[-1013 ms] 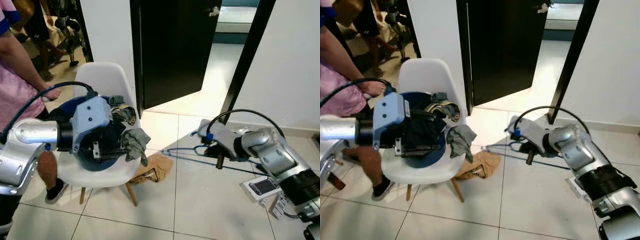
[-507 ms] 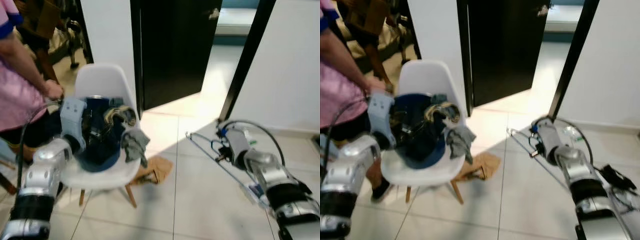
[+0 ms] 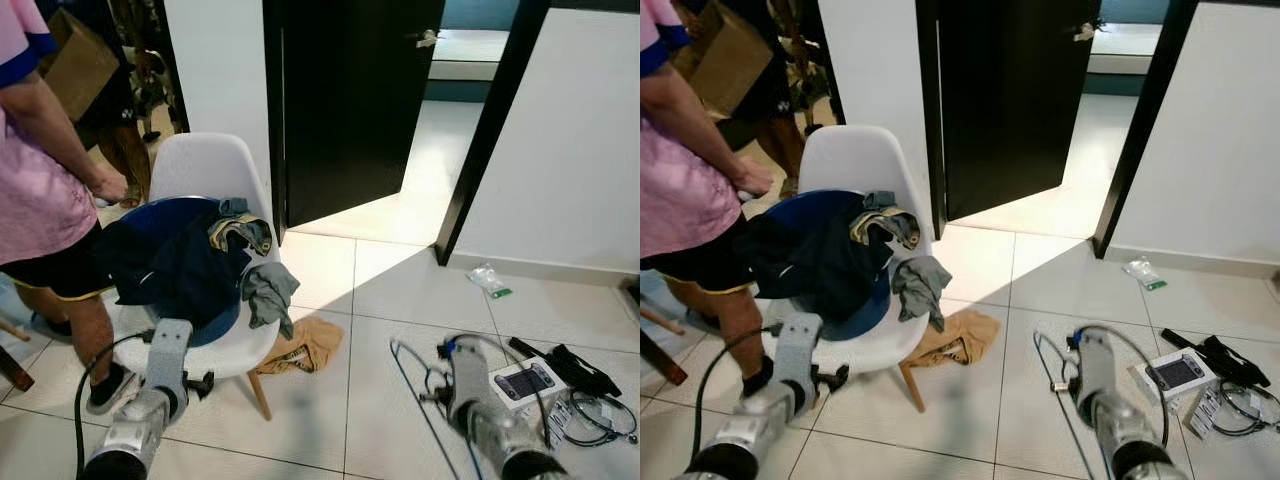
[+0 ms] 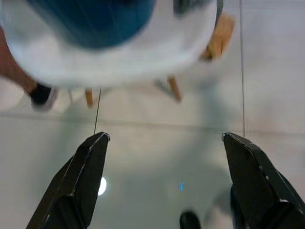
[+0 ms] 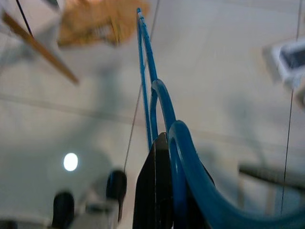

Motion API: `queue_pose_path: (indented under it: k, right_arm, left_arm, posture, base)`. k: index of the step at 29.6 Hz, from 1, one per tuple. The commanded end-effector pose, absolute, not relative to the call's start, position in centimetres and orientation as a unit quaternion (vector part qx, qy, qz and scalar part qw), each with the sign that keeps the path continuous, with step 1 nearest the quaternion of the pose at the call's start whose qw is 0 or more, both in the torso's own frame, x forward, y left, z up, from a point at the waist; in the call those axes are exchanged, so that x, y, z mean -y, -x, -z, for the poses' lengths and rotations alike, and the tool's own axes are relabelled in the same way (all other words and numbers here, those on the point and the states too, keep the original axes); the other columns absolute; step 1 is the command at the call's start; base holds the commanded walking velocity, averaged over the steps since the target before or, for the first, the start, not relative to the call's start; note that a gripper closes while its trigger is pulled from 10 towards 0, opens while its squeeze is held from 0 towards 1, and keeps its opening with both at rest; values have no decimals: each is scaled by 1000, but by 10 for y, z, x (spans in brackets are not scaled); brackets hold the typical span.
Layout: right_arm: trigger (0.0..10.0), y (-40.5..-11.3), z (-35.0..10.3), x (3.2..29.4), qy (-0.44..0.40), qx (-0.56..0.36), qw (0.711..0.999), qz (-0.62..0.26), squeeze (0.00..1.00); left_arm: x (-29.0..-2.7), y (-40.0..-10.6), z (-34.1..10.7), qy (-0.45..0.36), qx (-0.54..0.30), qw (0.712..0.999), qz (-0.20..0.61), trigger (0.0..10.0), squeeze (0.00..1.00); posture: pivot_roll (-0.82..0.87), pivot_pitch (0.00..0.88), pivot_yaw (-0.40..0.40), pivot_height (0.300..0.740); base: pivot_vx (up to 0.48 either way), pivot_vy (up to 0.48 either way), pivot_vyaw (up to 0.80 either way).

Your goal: Hang hanger

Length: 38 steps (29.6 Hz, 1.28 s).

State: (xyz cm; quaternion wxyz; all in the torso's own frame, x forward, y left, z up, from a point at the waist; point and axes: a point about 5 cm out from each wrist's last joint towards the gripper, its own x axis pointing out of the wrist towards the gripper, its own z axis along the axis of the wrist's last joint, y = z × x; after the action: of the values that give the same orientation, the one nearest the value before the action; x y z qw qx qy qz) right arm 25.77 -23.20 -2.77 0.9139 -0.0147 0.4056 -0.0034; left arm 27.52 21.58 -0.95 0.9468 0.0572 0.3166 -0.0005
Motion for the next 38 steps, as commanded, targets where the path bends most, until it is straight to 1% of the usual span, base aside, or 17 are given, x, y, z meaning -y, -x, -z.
queue_pose_path:
  k: [1,2,3,4,5,7,9,12,21,31,38]
  right_arm:
    - [10000,-250,36,229,31,-419,908,2,0]
    - [10000,-238,45,227,42,-438,898,1,0]
    - [10000,-238,45,227,42,-438,898,1,0]
    - [10000,-226,55,222,79,-464,882,-23,0]
    - [10000,-226,55,222,79,-464,882,-23,0]
    - [10000,-219,61,213,83,-471,878,-32,0]
    - [10000,-219,61,213,83,-471,878,-32,0]
    - [10000,-218,62,211,106,-473,874,-41,0]
    - [10000,-218,63,210,126,-467,874,-42,0]
    - [10000,-218,63,210,136,-469,872,-46,0]
    - [10000,-217,64,207,145,-470,869,-57,0]
  left_arm:
    - [-213,-260,27,-80,-356,931,-1,10000,0]
    - [-210,-249,38,-116,-388,914,15,10000,0]
    - [-210,-249,38,-116,-388,914,15,10000,0]
    - [-206,-241,45,-143,-407,902,28,10000,0]
    - [-206,-241,45,-143,-407,902,28,10000,0]
    - [-197,-228,58,-184,-436,879,66,10000,0]
    - [-197,-228,58,-184,-436,879,66,10000,0]
    - [-191,-221,63,-200,-445,868,88,10000,0]
    - [-188,-222,64,-200,-444,868,96,10000,0]
    - [-191,-226,61,-185,-440,875,80,10000,0]
    - [-193,-223,62,-182,-440,876,74,10000,0]
  posture:
    - [63,0,-41,740]
    - [67,0,-47,740]
    - [67,0,-47,740]
    - [74,0,-51,740]
    - [74,0,-51,740]
    - [74,0,-57,740]
    - [74,0,-57,740]
    - [71,0,-57,740]
    - [38,0,-30,740]
    - [47,0,-42,740]
    - [46,0,-37,740]
  base:
    - [0,0,0]
    - [0,0,0]
    - [0,0,0]
    - [0,0,0]
    - [0,0,0]
    - [0,0,0]
    - [0,0,0]
    - [0,0,0]
    - [0,0,0]
    - [0,0,0]
    - [0,0,0]
